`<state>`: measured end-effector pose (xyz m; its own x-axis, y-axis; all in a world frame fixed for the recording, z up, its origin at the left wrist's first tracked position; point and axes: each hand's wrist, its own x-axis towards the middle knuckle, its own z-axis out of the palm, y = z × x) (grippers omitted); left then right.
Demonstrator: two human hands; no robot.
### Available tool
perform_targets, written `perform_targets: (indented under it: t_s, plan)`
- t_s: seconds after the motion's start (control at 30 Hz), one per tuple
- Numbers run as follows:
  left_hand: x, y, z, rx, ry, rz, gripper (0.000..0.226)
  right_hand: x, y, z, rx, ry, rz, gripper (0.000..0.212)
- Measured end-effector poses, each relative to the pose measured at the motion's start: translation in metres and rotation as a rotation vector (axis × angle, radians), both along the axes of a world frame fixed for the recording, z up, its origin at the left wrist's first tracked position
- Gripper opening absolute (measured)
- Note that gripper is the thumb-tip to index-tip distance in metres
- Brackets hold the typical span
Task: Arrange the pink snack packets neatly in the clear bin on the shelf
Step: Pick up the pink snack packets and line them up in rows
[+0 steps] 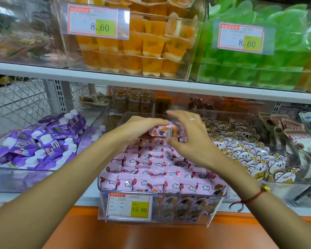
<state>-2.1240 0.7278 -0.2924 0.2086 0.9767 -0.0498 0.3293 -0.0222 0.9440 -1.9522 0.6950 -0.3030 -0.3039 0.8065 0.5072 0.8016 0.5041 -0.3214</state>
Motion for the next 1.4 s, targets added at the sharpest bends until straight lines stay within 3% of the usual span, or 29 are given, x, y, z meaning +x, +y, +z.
perform_targets:
  t_s: [0.1, 0.2, 0.23, 0.33, 0.47, 0.57, 0.67, 0.77, 1.1, 1.33, 1.4]
  plan:
    - [0.003, -0.003, 0.0, 0.038, 0.024, -0.025, 0.029, 0.0, 0.005, -0.004, 0.164, -0.145, -0.057, 0.048]
    - [0.008, -0.004, 0.002, 0.066, -0.096, -0.035, 0.043, 0.008, 0.009, 0.001, 0.209, -0.01, -0.147, 0.041]
    - [0.01, -0.003, 0.0, 0.117, -0.056, -0.007, 0.044, 0.012, 0.01, 0.004, 0.185, 0.084, -0.169, 0.039]
    - [0.014, 0.002, -0.018, 0.318, 0.331, -0.052, 0.037, 0.02, 0.014, 0.007, 0.076, 0.287, -0.216, 0.04]
    - [0.011, 0.007, -0.04, 0.436, 0.728, -0.269, 0.031, 0.015, 0.023, 0.008, -0.071, 0.389, -0.229, 0.063]
    - [0.009, 0.012, -0.043, 0.501, 0.894, -0.267, 0.035, 0.007, 0.031, 0.003, -0.056, 0.349, -0.237, 0.06]
    - [0.009, 0.014, -0.041, 0.546, 0.984, -0.248, 0.039, 0.007, 0.039, -0.002, -0.016, 0.15, -0.265, 0.046]
    - [0.01, 0.014, -0.04, 0.526, 0.982, -0.251, 0.038, 0.014, 0.045, -0.001, -0.035, 0.004, -0.268, 0.047]
    - [0.007, 0.015, -0.041, 0.461, 0.889, -0.295, 0.041, 0.019, 0.052, 0.029, -0.089, -0.095, -0.154, 0.041]
    - [0.006, 0.017, -0.043, 0.452, 0.842, -0.286, 0.041, 0.016, 0.055, 0.005, -0.236, -0.357, -0.092, 0.013]
    - [0.006, 0.019, -0.041, 0.452, 0.819, -0.273, 0.04, 0.017, 0.055, 0.001, -0.289, -0.449, -0.07, 0.016]
